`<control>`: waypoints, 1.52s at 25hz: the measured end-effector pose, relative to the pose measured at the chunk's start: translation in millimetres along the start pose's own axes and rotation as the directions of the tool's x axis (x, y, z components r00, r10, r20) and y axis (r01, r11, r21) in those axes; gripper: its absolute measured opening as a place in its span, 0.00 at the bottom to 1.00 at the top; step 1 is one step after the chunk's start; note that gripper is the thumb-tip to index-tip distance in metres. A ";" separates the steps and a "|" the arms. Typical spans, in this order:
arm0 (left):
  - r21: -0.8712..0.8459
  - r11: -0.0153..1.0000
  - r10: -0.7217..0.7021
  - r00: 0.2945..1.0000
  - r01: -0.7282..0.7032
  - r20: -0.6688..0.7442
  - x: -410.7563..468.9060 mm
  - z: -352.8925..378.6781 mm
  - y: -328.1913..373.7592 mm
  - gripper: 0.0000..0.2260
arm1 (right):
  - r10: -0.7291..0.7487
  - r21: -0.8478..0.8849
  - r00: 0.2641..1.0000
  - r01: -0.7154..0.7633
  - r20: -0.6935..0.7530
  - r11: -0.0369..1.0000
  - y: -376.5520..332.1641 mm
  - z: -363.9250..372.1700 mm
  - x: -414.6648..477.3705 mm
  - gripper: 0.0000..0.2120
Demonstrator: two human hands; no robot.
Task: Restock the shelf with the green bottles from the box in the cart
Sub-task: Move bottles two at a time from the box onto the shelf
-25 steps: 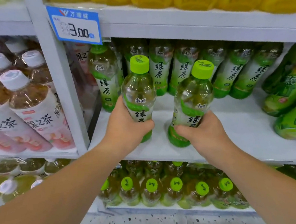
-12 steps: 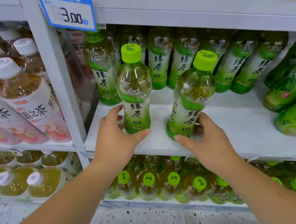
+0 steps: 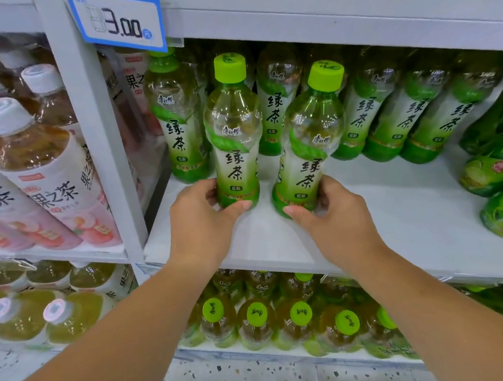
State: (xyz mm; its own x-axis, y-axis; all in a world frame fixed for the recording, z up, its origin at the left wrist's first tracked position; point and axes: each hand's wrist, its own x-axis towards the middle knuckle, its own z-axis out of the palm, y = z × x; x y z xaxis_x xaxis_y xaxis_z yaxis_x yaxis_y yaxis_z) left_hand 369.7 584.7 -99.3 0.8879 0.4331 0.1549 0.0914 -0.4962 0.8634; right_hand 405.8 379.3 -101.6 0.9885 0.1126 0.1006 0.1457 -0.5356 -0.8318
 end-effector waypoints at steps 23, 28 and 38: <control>-0.137 0.951 -0.294 0.949 0.279 -0.111 47.8 18.8 -8.0 0.14 | -0.092 0.078 0.989 0.101 -0.115 0.992 -3.9 35.8 53.6 0.22; -0.079 0.960 -0.278 0.952 0.270 -0.129 45.0 19.0 -5.3 0.16 | -0.098 -0.023 0.988 0.095 -0.121 0.995 -1.6 39.9 54.3 0.25; 0.094 0.993 -0.056 0.980 0.075 -0.190 35.4 18.9 -11.5 0.19 | -0.136 -0.159 0.980 0.112 -0.145 0.981 -3.5 45.2 55.0 0.28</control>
State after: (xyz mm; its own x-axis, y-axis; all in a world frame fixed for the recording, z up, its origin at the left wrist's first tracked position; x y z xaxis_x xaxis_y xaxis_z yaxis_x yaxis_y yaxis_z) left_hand 408.7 591.5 -112.8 0.7793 0.5957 0.1945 0.1997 -0.5304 0.8239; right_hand 457.9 425.2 -117.8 0.9549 0.0617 0.2906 0.2602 -0.6459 -0.7177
